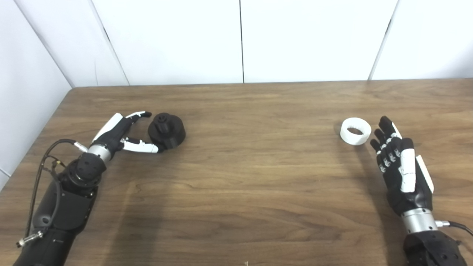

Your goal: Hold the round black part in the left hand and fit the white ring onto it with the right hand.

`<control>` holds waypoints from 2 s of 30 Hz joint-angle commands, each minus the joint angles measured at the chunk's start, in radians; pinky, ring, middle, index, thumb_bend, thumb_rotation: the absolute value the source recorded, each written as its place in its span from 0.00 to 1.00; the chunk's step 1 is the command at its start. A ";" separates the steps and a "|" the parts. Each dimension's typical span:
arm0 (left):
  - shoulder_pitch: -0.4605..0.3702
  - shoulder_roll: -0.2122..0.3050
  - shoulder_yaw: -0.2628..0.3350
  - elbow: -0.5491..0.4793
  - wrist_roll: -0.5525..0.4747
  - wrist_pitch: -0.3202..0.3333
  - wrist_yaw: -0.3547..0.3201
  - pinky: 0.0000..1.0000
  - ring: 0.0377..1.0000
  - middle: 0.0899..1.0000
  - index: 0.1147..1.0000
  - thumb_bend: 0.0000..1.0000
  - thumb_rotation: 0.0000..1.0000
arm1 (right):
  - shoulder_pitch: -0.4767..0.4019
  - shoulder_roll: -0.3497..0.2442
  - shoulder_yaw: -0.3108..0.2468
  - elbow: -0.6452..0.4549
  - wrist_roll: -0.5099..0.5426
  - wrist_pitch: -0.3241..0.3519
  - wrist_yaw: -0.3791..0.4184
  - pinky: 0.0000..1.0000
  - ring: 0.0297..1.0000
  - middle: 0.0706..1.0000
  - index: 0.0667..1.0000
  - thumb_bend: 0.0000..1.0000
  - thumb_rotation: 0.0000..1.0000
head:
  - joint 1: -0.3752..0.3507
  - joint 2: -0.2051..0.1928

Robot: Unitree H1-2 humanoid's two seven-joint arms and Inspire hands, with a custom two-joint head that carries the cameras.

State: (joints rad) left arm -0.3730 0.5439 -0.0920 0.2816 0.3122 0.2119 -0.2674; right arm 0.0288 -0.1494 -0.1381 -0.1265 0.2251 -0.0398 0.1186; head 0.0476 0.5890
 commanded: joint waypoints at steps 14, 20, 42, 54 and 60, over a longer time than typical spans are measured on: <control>-0.062 0.005 -0.031 -0.040 0.036 -0.029 0.017 1.00 1.00 0.96 0.88 0.97 0.27 | 0.014 0.007 -0.011 0.021 0.002 -0.033 -0.008 0.98 1.00 0.99 0.96 0.60 1.00 | 0.003 -0.002; -0.064 -0.003 -0.032 -0.031 0.039 -0.053 0.028 1.00 1.00 0.96 0.86 0.98 0.27 | 0.015 0.008 -0.013 0.026 -0.001 -0.031 -0.011 0.98 1.00 0.99 0.96 0.61 1.00 | 0.003 -0.002; -0.069 -0.023 -0.041 0.006 0.101 -0.140 0.101 0.97 1.00 0.93 0.65 0.87 0.21 | 0.030 0.001 -0.014 0.030 0.013 -0.042 0.001 0.99 1.00 0.99 0.97 0.63 1.00 | 0.003 -0.008; -0.066 -0.034 -0.033 0.018 0.088 -0.147 0.120 0.97 1.00 0.91 0.55 0.85 0.17 | 0.030 -0.010 -0.016 0.030 0.017 -0.032 0.006 1.00 1.00 0.99 0.98 0.64 1.00 | 0.005 -0.007; -0.055 -0.047 -0.026 0.002 0.090 -0.137 0.124 0.97 1.00 0.90 0.55 0.85 0.17 | 0.026 -0.020 -0.015 0.030 0.023 -0.026 0.011 1.00 1.00 1.00 0.98 0.65 1.00 | 0.006 -0.003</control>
State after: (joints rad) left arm -0.3916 0.4825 -0.1304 0.3090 0.3955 0.0835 -0.1704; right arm 0.0353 -0.1579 -0.1438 -0.1240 0.2417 -0.0519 0.1184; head 0.0522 0.5844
